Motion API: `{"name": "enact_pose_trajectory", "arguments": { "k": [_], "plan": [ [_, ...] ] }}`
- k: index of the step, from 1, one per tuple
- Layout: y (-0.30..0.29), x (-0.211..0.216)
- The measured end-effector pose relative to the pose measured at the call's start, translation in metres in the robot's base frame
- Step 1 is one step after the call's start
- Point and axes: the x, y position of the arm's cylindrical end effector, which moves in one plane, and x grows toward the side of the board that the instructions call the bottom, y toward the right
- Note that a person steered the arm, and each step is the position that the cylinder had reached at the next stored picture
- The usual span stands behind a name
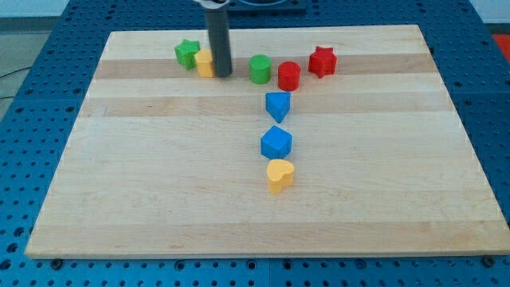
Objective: Place the arm in between the green star and yellow hexagon
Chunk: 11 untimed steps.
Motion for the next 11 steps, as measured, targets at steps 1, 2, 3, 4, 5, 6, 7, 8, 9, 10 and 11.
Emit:
{"name": "enact_pose_trajectory", "arguments": {
  "k": [1,2,3,4,5,6,7,8,9,10,11],
  "plan": [
    [-0.042,-0.009],
    [-0.036,-0.015],
    [0.006,-0.022],
    [-0.004,-0.05],
    [-0.032,-0.047],
    [-0.091,-0.029],
    [-0.098,-0.028],
    [-0.095,0.0],
    [-0.115,0.001],
    [-0.1,-0.019],
    [-0.11,-0.034]
  ]
}}
